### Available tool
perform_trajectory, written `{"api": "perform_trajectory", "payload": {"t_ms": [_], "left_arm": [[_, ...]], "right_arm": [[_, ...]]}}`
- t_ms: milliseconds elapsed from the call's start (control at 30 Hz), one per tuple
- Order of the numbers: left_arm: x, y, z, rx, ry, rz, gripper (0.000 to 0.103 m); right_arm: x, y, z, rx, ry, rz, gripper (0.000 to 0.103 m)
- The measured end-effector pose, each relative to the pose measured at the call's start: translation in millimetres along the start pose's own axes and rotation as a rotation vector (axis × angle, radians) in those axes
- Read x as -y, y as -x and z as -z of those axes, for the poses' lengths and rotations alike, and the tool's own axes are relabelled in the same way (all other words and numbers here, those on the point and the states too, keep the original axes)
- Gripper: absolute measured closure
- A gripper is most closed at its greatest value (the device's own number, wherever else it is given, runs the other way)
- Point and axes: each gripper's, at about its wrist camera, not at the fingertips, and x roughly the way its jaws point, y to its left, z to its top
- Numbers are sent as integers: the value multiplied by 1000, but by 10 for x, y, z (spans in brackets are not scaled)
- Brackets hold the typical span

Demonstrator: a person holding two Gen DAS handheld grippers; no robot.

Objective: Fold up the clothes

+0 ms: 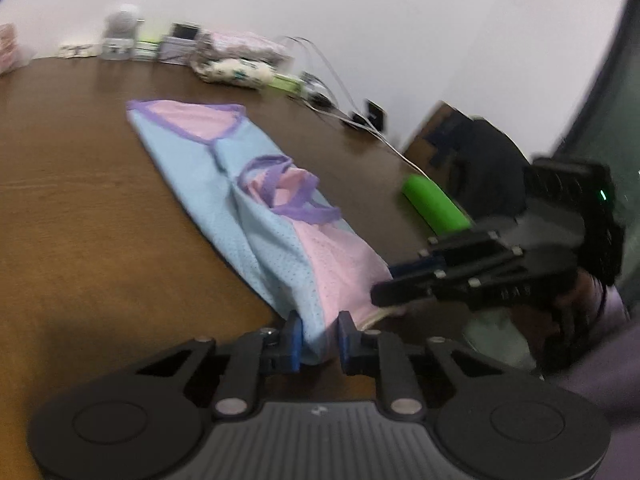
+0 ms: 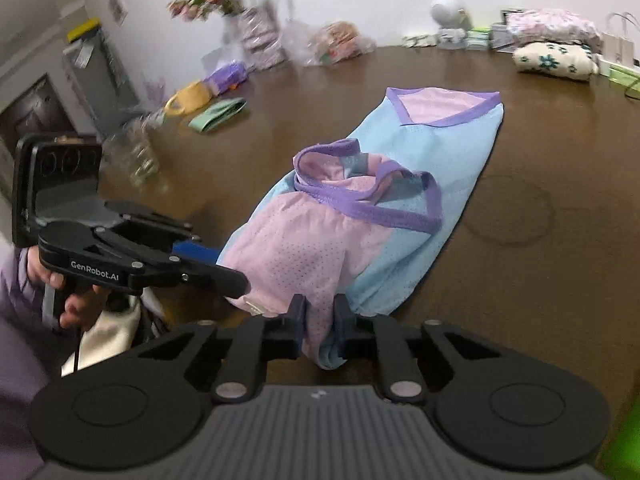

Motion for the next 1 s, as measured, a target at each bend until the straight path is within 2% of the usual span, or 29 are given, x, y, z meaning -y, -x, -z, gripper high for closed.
{"api": "perform_trajectory", "payload": {"t_ms": [100,167,233,300,433,533,600,700,833,900,967,1000], "left_arm": [[3,102,77,4,21,-16,81],[-20,231,19,42,28,-81,78],[-22,294,-91,99,26,-89,65],[-12,300,-205,142,23,-73,58],[69,95,-366,107,-26,-90,59],[-30,-37,-347,75,4,-86,62],[-91,-132,-282,38,8,-116,67],[-66,-123,-165,76,-58,-152,66],[-81,-109,-130,85,-64,-154,66],[-132,-14,-182,99,-36,-179,66],[-134,169,-217,166,-40,-220,66],[-116,251,-219,204,-57,-222,65]], "right_arm": [[-122,126,82,-12,36,-11,83],[-138,242,94,26,52,-14,75],[-122,335,101,57,71,-16,74],[-111,305,80,65,81,-20,74],[-128,103,37,55,82,-3,74],[-83,51,71,42,74,12,78],[3,95,59,43,24,35,79],[6,187,28,79,-1,113,78],[-204,212,-40,147,61,15,78],[-269,69,-49,102,92,30,78],[-293,-88,-35,41,112,65,77],[-281,-68,-30,44,110,72,72]]}}
